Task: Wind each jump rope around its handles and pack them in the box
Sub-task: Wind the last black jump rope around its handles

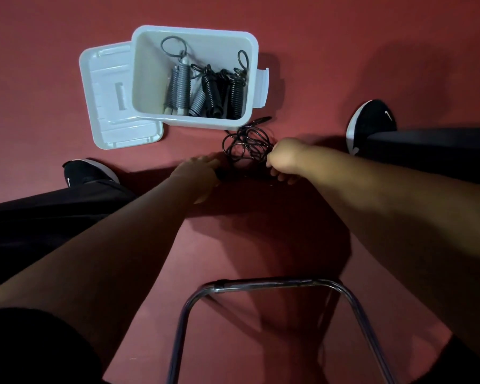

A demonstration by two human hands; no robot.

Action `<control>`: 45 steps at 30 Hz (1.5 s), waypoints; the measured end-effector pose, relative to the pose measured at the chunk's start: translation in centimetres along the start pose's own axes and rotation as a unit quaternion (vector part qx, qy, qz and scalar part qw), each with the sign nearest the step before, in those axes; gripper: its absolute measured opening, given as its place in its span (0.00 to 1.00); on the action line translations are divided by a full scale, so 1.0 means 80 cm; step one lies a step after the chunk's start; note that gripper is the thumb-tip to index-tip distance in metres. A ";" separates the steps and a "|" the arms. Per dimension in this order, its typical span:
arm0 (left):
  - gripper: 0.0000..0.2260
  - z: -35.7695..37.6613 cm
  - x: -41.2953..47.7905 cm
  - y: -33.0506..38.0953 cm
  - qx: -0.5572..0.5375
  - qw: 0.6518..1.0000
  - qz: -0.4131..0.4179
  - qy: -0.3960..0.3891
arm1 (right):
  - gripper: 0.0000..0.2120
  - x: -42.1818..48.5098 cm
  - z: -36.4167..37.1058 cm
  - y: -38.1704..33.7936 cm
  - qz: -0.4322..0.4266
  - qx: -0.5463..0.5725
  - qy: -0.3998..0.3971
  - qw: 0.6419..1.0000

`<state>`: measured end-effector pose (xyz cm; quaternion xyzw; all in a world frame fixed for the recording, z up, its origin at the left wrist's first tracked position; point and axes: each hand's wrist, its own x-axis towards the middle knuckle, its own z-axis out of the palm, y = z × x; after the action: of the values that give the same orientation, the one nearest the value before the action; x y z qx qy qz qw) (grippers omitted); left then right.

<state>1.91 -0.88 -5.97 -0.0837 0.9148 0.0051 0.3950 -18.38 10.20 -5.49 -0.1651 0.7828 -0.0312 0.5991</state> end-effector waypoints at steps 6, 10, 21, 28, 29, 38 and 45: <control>0.18 0.004 0.000 0.028 -0.104 0.994 0.029 -0.005 | 0.15 -0.015 -0.009 0.006 0.022 -0.026 -0.024 0.999; 0.14 -0.021 -0.001 0.031 -0.305 0.950 -0.063 0.024 | 0.13 -0.038 -0.017 0.005 0.029 -0.010 -0.059 0.998; 0.08 -0.130 -0.051 0.024 -0.633 0.770 -0.082 0.013 | 0.18 -0.108 -0.032 -0.023 -0.010 0.205 -0.084 0.975; 0.11 -0.221 -0.117 0.025 -0.731 0.679 -0.032 0.062 | 0.11 -0.192 -0.060 -0.055 -0.062 0.290 -0.017 0.955; 0.11 -0.233 -0.128 0.021 -0.734 0.675 -0.034 0.066 | 0.10 -0.206 -0.064 -0.061 -0.070 0.286 -0.017 0.955; 0.20 -0.332 -0.246 0.008 -0.714 0.677 -0.089 0.154 | 0.12 -0.348 -0.089 -0.115 -0.126 0.289 0.011 0.949; 0.12 -0.366 -0.293 0.020 -0.669 0.700 -0.081 0.239 | 0.12 -0.426 -0.107 -0.123 -0.150 0.252 -0.002 0.956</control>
<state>-3.65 1.97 31.05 -0.3977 0.7242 0.5634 0.0024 -16.56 9.74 30.91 -0.1243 0.7146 -0.3164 0.6114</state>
